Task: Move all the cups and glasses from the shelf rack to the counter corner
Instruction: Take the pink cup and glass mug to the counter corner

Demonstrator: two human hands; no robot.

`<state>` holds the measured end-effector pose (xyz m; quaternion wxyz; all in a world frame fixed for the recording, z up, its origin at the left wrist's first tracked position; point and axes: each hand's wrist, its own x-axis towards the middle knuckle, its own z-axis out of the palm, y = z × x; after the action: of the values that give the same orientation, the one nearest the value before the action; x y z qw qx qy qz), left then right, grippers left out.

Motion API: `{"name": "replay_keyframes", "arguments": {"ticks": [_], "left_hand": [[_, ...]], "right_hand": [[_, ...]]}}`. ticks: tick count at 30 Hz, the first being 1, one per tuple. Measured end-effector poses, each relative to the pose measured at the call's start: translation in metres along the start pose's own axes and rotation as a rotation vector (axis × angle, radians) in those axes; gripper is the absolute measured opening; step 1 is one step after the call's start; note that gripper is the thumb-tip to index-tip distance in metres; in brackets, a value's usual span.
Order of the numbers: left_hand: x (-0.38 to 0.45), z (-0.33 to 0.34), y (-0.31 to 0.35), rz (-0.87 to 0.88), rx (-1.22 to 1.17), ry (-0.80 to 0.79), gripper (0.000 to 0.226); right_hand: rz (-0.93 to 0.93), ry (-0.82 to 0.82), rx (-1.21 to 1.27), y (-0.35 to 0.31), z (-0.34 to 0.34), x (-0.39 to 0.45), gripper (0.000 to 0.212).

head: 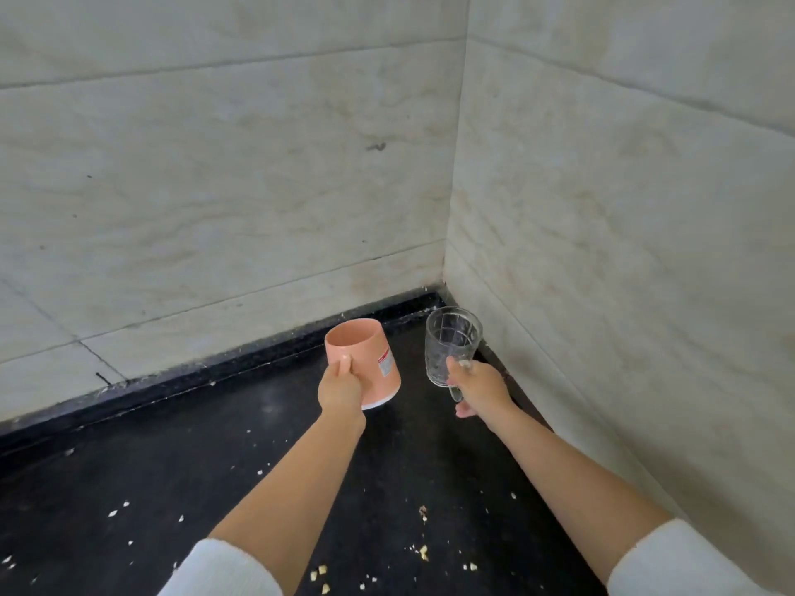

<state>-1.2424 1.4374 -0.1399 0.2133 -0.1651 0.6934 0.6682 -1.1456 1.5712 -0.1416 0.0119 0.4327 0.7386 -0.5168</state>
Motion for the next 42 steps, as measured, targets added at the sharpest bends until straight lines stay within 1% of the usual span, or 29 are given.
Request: {"name": "replay_keyframes", "arguments": {"ticks": [3, 5, 10, 12, 15, 17, 21, 26, 29, 32, 34, 36, 37, 40, 42], "left_hand": [[0.027, 0.019, 0.001, 0.04, 0.058, 0.009, 0.037], [0.044, 0.029, -0.003, 0.041, 0.101, 0.033, 0.037], [0.075, 0.042, -0.017, 0.021, 0.012, 0.07, 0.034], [0.084, 0.047, -0.02, 0.029, -0.033, 0.079, 0.033], [0.093, 0.053, -0.022, 0.05, -0.054, 0.083, 0.032], [0.097, 0.059, -0.022, 0.057, -0.049, 0.072, 0.029], [0.1, 0.07, -0.026, 0.056, -0.041, 0.075, 0.034], [0.107, 0.075, -0.038, 0.08, -0.012, 0.056, 0.028], [0.11, 0.072, -0.046, 0.097, 0.08, 0.027, 0.041], [0.108, 0.065, -0.048, 0.113, 0.227, -0.026, 0.04], [0.107, 0.059, -0.046, 0.138, 0.336, -0.075, 0.039], [0.104, 0.053, -0.042, 0.169, 0.454, -0.13, 0.033], [0.102, 0.05, -0.04, 0.178, 0.495, -0.153, 0.036], [0.093, 0.039, -0.032, 0.179, 0.584, -0.173, 0.048], [0.086, 0.028, -0.025, 0.198, 0.678, -0.165, 0.05]], "right_hand": [[-0.007, 0.042, -0.013, -0.003, 0.01, 0.041, 0.047], [-0.009, 0.061, -0.088, -0.002, 0.012, 0.067, 0.048], [-0.039, 0.064, -0.169, -0.004, 0.015, 0.106, 0.048], [-0.055, 0.057, -0.18, -0.005, 0.019, 0.116, 0.051], [-0.062, 0.049, -0.175, -0.006, 0.026, 0.128, 0.048], [-0.063, 0.061, -0.199, -0.008, 0.029, 0.135, 0.046], [-0.07, 0.078, -0.227, -0.015, 0.032, 0.144, 0.047], [-0.085, 0.11, -0.244, -0.017, 0.033, 0.151, 0.047], [-0.093, 0.13, -0.251, -0.017, 0.035, 0.153, 0.048], [-0.101, 0.131, -0.251, -0.016, 0.037, 0.153, 0.048], [-0.092, 0.12, -0.233, -0.015, 0.038, 0.152, 0.043], [-0.073, 0.116, -0.187, -0.013, 0.039, 0.149, 0.038], [-0.071, 0.122, -0.174, -0.012, 0.039, 0.147, 0.035], [-0.074, 0.224, -0.159, -0.011, 0.04, 0.134, 0.03], [-0.067, 0.314, -0.168, -0.014, 0.044, 0.118, 0.035]]}}
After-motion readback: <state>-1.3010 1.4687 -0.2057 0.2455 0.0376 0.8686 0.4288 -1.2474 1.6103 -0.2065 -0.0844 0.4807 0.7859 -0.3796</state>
